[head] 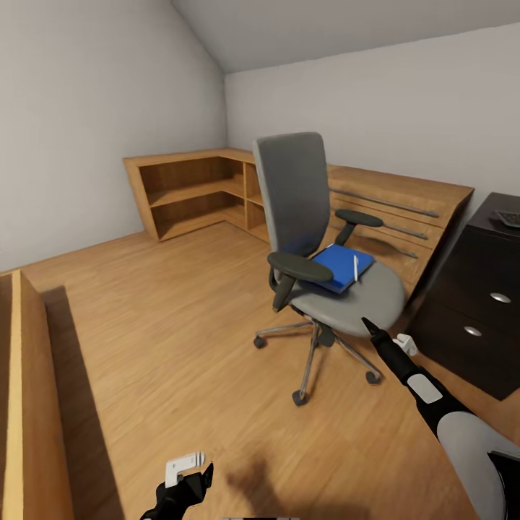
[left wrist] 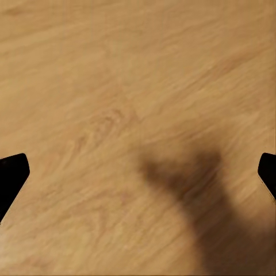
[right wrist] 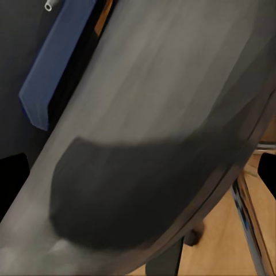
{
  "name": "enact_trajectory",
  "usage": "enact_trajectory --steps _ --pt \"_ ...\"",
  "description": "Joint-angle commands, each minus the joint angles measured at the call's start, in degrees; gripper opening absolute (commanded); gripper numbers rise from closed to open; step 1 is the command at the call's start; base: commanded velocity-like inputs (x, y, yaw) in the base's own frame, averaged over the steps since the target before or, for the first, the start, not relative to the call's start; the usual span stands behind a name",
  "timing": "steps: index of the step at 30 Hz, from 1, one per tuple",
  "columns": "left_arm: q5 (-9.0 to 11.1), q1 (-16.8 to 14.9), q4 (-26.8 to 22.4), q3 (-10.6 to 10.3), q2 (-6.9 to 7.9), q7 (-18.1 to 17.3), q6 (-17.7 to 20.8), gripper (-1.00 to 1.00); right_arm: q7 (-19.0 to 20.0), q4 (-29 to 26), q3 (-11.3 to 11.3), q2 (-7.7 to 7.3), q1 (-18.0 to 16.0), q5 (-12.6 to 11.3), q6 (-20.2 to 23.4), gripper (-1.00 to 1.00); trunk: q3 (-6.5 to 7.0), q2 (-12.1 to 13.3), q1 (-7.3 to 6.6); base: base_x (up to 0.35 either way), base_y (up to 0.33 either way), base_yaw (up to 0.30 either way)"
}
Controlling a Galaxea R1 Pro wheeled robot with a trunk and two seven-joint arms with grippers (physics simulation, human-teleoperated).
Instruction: In the bedroom, organize the workspace by keeping the computer under the desk, ensuring the monitor is on the desk, placing the keyboard on the desk next to the monitor, placing the mouse on the desk next to the keyboard, moving the folder from the swivel chair onto the desk next to the mouse, stacking the notebook on top of the folder with the pen on top of the notebook, and positioning the swivel chair next to the desk.
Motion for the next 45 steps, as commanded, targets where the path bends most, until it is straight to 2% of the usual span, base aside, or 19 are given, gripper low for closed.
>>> enact_trajectory --steps 1,18,45 --pt "0.59 -0.01 -0.09 -0.14 0.02 0.32 0.26 1.00 0.38 -0.02 0.01 0.01 -0.07 -0.81 0.43 1.00 -0.04 -0.02 0.01 0.214 0.000 0.000" --pt "0.59 -0.01 -0.09 -0.14 0.02 0.32 0.18 1.00 0.38 -0.02 0.01 0.01 -0.07 -0.81 0.38 1.00 -0.04 -0.02 0.01 0.183 0.000 0.000" --pt "0.67 -0.01 -0.09 -0.14 -0.03 0.32 0.19 1.00 0.38 -0.02 0.01 -0.15 -0.07 -0.81 0.34 1.00 -0.04 -0.02 0.01 -0.048 0.000 0.000"
